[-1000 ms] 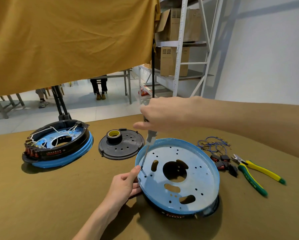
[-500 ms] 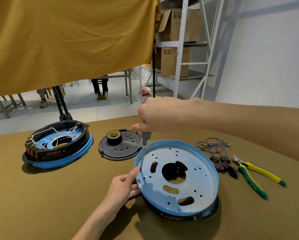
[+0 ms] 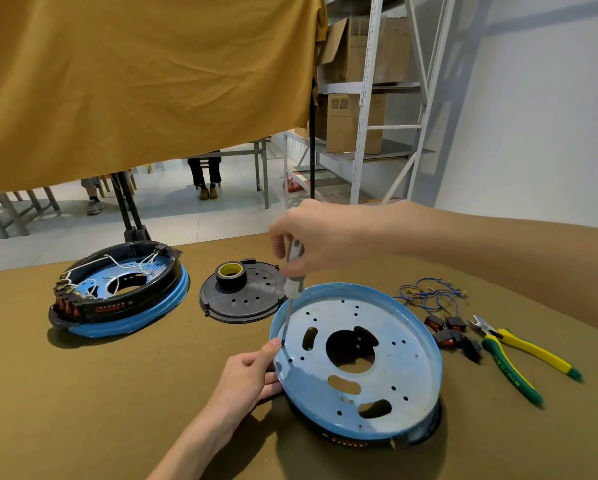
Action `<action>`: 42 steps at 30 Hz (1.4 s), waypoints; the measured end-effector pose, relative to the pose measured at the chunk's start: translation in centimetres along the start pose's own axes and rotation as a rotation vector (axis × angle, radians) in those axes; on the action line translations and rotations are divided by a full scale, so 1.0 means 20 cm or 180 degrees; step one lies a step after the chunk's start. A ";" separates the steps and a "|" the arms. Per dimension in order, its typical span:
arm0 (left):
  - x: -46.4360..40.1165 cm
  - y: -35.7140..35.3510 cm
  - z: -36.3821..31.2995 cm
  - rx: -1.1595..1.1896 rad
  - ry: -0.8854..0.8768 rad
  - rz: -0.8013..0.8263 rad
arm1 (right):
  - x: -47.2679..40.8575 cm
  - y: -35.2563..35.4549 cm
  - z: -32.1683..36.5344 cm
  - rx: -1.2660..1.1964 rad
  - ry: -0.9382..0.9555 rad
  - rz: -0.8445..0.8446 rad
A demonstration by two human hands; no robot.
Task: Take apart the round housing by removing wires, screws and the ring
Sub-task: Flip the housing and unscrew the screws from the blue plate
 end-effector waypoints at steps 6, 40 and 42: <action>0.00 0.00 0.00 0.0026 -0.0011 0.0006 | 0.02 0.00 0.03 0.0151 -0.0044 -0.0046; 0.01 0.00 -0.02 0.0103 -0.0007 0.0046 | 0.01 0.00 0.13 0.0005 0.0281 0.0304; 0.02 0.00 -0.02 0.0122 0.0013 0.0025 | 0.00 0.02 0.10 0.0807 0.0122 -0.0075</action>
Point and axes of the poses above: each hand's wrist, its own x-axis away from the middle knuckle, its own y-axis out of the back of the hand, z = x × y, the point moved 9 cm from there along -x, towards the middle knuckle, and after that the axes turned 7 degrees about -z, right-handed, at the moved point
